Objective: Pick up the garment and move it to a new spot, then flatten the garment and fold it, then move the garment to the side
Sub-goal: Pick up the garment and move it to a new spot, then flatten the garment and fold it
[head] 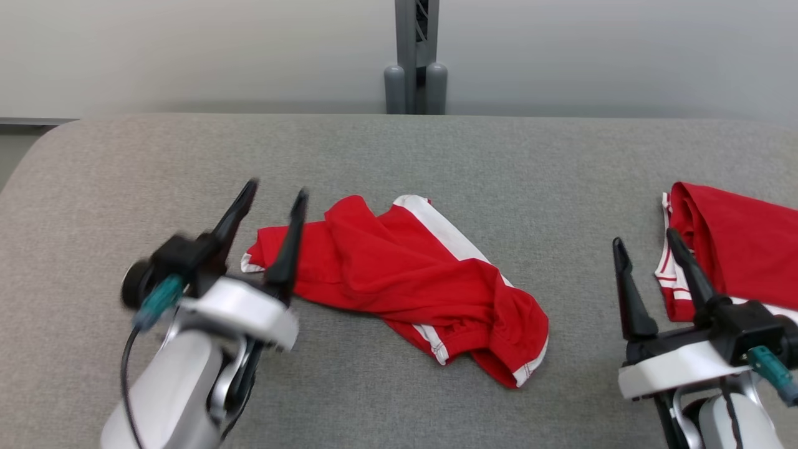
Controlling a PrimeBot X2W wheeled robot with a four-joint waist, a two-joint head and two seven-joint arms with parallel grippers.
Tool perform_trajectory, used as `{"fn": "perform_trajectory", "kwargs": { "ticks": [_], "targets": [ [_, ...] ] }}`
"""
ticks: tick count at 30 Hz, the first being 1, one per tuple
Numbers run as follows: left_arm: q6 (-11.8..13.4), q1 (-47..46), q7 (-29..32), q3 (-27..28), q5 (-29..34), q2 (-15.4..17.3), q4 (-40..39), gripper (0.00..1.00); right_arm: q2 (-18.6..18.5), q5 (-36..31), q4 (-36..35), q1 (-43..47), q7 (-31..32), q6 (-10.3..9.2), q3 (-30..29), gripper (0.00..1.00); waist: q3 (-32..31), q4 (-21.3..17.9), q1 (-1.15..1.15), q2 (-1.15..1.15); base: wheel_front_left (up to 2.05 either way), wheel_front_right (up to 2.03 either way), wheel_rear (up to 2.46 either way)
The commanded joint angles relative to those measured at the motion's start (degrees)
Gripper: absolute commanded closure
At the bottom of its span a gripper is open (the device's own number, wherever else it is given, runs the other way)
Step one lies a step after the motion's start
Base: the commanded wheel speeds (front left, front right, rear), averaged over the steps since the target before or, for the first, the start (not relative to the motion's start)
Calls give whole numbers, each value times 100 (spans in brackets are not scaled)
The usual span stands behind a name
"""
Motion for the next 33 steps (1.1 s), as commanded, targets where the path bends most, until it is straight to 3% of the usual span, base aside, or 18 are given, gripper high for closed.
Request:
{"fn": "perform_trajectory", "kwargs": {
  "ticks": [1, 6, 10, 14, 19, 23, 28, 33],
  "targets": [
    [63, 695, -23, 435, 282, 116, -325, 0, -26, 7, -62, 161, -46, -2, 131, 0, -100, 111, 0, 0, 0, 0, 0],
    [-1, 1520, -25, 1020, 610, 22, -686, 0, -34, 41, -89, 351, -34, -2, 325, 0, -163, 162, 0, 0, 0, 0, 0],
    [-82, 2120, -25, 1572, 798, -317, -882, 0, -54, 47, -92, 518, -26, -2, 469, 0, -195, 170, 0, 0, 0, 0, 0],
    [-301, 2400, -26, 1976, 1030, -656, -955, 0, -86, 89, -115, 611, -17, -2, 562, 0, -207, 198, 0, 0, 0, 0, 0],
    [-607, 2368, -26, 2294, 1328, -853, -871, 0, -133, 184, -185, 607, 13, -2, 853, 0, -216, 184, 0, 0, 0, 0, 0],
    [-764, 2327, -26, 2517, 1484, -947, -795, 0, -222, 462, -270, 662, 73, -2, 1425, 0, -226, 157, 0, 0, 0, 0, 0],
    [-919, 2353, -26, 2644, 1603, -1057, -695, 0, -573, 1253, -283, 713, 467, -2, 2566, 0, -220, 170, 0, 0, 0, 0, 0],
    [-1013, 2302, -27, 2644, 1675, -1106, -605, 0, -805, 1724, -130, 577, 760, -1, 3027, 0, -180, 277, 0, 0, 0, 0, 0]
  ]
}}
